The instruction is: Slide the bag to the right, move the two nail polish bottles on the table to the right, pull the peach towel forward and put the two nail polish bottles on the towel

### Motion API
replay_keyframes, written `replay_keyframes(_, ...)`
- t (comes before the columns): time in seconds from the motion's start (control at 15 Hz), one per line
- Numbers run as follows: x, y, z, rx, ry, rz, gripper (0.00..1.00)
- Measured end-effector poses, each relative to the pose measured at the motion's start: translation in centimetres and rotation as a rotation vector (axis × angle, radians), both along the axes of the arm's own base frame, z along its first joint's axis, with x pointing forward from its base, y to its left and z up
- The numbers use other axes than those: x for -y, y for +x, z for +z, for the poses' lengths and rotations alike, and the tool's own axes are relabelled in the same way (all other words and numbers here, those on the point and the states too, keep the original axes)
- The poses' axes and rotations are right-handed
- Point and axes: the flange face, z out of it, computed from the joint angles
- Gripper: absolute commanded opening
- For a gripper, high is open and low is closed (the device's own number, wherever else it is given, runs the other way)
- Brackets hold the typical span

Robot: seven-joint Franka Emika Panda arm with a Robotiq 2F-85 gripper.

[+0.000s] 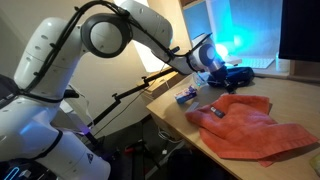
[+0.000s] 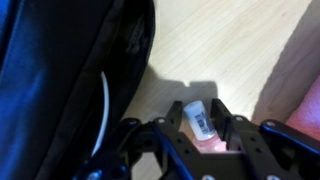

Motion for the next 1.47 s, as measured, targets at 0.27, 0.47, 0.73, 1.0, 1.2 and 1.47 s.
replay_keyframes(0.27, -0.6, 0.1, 0.2, 0.003, -0.01, 0.006, 0.06)
replay_keyframes(0.47, -0.7, 0.0, 0.2, 0.004, -0.018, 0.009, 0.06)
replay_keyframes(0.73, -1.0, 0.1, 0.9, 0.04, -0.009, 0.019, 0.06)
replay_keyframes(1.0, -1.2, -1.8, 3.3, 0.193, 0.026, 0.023, 0.06)
replay_keyframes(1.2, 0.3, -4.1, 5.5, 0.301, 0.02, -0.037, 0.05)
replay_keyframes(1.47, 3.4, -6.8, 7.6, 0.393, -0.03, -0.174, 0.05)
